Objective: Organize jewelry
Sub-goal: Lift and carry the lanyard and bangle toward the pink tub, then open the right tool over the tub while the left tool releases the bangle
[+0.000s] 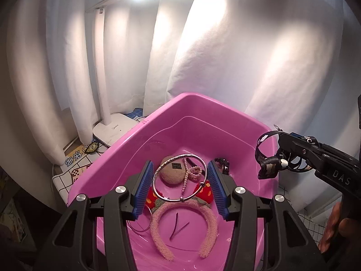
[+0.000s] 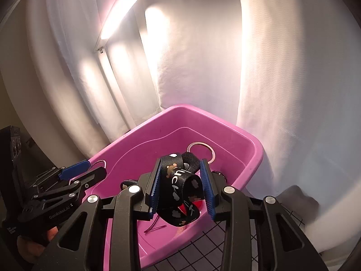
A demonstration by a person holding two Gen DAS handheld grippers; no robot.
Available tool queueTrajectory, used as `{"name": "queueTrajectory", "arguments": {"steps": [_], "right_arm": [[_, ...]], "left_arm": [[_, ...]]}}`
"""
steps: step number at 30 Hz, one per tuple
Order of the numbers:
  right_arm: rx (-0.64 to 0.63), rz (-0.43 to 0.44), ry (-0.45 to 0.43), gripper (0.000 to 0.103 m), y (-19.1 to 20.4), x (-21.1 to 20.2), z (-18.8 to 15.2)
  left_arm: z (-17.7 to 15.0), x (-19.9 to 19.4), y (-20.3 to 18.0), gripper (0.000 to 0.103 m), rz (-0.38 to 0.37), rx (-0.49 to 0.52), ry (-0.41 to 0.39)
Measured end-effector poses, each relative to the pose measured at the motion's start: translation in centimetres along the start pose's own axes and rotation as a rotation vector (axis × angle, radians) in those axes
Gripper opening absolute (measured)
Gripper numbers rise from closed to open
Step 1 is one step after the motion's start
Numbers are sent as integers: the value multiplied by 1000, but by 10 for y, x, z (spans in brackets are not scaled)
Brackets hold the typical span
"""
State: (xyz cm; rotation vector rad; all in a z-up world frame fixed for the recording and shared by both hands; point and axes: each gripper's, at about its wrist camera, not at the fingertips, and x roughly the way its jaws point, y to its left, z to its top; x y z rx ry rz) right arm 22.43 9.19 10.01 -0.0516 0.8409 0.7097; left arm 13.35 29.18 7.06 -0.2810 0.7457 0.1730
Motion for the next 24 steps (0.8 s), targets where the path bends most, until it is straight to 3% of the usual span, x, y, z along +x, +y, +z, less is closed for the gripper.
{"name": "queueTrajectory", "arguments": {"steps": [10,19,24], "right_arm": [[-46,-20,213,33,14,81,11],[-19,-55,375,33,5,126,5],[-13,-82,417,33,0,138,5]], "left_arm": [[-6,35,21,49,15,-46,130],[-13,56,27,49,41,-65,237],[-14,64,31,50,48,-82,280]]}}
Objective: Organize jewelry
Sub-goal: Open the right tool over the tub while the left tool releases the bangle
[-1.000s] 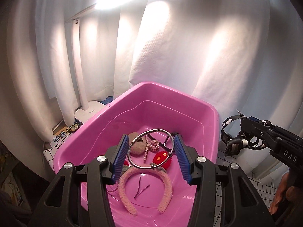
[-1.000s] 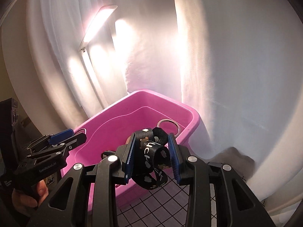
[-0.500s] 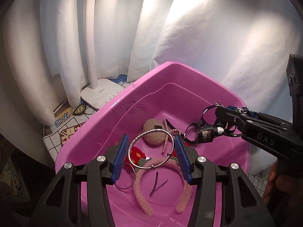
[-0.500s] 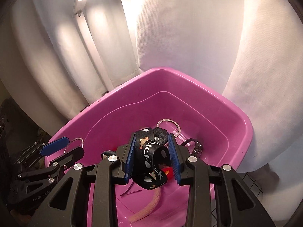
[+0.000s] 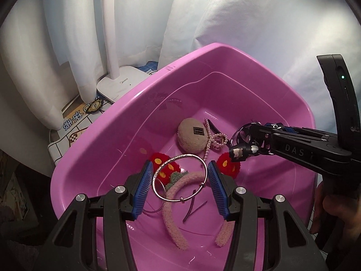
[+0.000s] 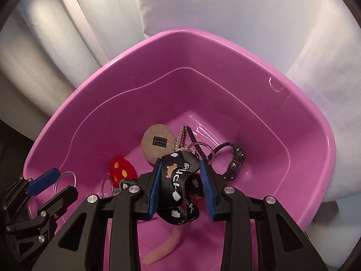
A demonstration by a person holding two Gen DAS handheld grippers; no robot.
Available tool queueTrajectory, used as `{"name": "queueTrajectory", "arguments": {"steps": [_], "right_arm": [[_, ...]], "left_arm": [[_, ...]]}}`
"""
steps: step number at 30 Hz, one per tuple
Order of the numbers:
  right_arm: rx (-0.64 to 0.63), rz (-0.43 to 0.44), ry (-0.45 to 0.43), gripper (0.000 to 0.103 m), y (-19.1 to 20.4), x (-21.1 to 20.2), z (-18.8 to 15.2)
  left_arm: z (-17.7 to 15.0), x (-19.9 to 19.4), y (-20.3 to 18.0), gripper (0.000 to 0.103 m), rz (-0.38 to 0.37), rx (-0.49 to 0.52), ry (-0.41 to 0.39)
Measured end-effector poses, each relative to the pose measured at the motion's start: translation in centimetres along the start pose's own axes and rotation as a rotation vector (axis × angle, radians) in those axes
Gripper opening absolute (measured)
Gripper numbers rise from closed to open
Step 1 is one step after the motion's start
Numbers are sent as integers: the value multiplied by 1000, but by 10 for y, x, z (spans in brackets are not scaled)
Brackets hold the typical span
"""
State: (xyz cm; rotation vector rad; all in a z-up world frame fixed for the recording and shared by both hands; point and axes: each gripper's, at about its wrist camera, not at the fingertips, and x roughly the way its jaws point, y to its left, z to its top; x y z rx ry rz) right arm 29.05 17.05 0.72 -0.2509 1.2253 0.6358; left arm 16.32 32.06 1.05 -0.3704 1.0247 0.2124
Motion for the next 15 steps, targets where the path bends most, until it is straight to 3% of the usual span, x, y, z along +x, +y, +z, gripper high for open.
{"name": "queueTrajectory", "arguments": {"steps": [3,4,5,6,10,15], "right_arm": [[9,-23,6,36,0,2,5],[13,-33,0,41,-1,1,5],[16,-41,-10,53,-1,-1,7],[18,-43,-21,58,-1,-4,7],[20,-55,-32,58,-3,-8,9],[31,-52,-41,64,-5,-12,7]], "left_arm": [[0,2,1,51,4,-7,16],[0,2,1,56,7,-5,13],[1,1,0,61,13,-2,8],[1,-1,0,72,19,-2,2],[3,-5,2,88,32,-15,-6],[4,-6,3,91,63,-22,3]]}}
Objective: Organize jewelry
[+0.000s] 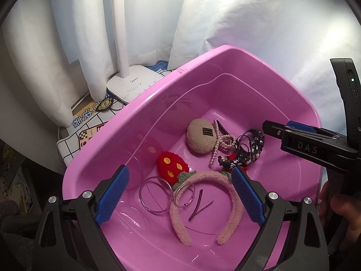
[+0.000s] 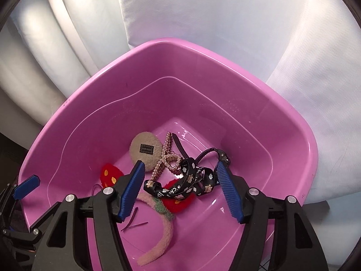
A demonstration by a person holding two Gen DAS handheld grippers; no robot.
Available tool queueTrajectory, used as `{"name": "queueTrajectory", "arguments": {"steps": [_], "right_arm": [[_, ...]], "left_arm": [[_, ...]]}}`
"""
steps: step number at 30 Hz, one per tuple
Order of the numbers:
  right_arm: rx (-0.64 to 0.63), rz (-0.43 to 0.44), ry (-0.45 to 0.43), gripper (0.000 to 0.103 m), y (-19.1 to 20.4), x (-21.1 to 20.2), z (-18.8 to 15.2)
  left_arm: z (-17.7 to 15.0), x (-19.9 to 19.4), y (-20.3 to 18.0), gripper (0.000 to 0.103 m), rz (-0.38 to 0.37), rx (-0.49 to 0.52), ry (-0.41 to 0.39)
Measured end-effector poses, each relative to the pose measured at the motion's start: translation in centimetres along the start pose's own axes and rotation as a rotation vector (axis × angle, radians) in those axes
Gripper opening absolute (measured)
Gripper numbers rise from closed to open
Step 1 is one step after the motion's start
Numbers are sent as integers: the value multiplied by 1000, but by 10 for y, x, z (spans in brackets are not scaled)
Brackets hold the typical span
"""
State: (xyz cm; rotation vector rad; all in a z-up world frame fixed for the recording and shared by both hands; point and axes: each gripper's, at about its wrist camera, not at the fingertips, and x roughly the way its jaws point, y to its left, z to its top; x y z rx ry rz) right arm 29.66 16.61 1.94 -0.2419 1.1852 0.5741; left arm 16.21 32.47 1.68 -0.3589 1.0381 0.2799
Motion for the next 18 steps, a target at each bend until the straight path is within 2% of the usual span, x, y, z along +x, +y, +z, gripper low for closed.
{"name": "queueTrajectory", "arguments": {"steps": [9,18], "right_arm": [[3,11,-10,64,3,-12,-6],[12,19,-22,64,2,-18,-12]], "left_arm": [[-2,-5,-2,92,59,21,-7],[-1,-8,-2,92,72,15,-10]]}}
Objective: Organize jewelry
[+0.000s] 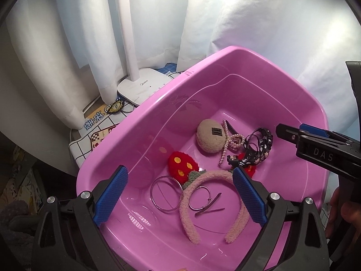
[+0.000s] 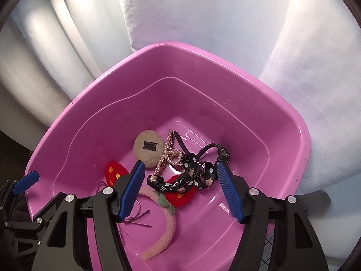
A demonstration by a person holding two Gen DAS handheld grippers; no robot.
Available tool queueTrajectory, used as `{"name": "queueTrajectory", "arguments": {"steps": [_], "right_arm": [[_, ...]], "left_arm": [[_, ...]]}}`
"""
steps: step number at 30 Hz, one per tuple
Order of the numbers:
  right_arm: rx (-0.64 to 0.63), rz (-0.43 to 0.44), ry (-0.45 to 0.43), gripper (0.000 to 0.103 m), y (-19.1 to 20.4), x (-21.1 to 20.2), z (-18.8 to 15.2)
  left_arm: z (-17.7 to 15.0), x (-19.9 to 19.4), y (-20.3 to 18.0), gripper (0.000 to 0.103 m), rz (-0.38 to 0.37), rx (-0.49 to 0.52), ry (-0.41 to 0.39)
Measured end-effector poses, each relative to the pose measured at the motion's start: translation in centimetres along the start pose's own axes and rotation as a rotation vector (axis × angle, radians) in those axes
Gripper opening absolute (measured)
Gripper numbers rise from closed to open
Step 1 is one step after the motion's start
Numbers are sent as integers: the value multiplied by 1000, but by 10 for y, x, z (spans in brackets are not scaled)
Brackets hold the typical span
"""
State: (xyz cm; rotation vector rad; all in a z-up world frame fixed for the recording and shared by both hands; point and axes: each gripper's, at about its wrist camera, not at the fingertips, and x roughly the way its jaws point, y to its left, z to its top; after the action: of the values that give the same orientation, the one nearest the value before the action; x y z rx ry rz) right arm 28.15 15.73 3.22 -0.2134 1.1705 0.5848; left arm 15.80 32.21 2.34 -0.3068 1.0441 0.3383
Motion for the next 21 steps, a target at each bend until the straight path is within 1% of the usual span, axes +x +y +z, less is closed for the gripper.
{"name": "queueTrajectory", "arguments": {"steps": [10,21], "right_arm": [[5,4,-8,64,0,-4,-1],[4,9,-14,64,-1,-7,-1]], "left_arm": [[0,1,1,92,0,-5,13],[0,0,0,92,3,-3,10]]}}
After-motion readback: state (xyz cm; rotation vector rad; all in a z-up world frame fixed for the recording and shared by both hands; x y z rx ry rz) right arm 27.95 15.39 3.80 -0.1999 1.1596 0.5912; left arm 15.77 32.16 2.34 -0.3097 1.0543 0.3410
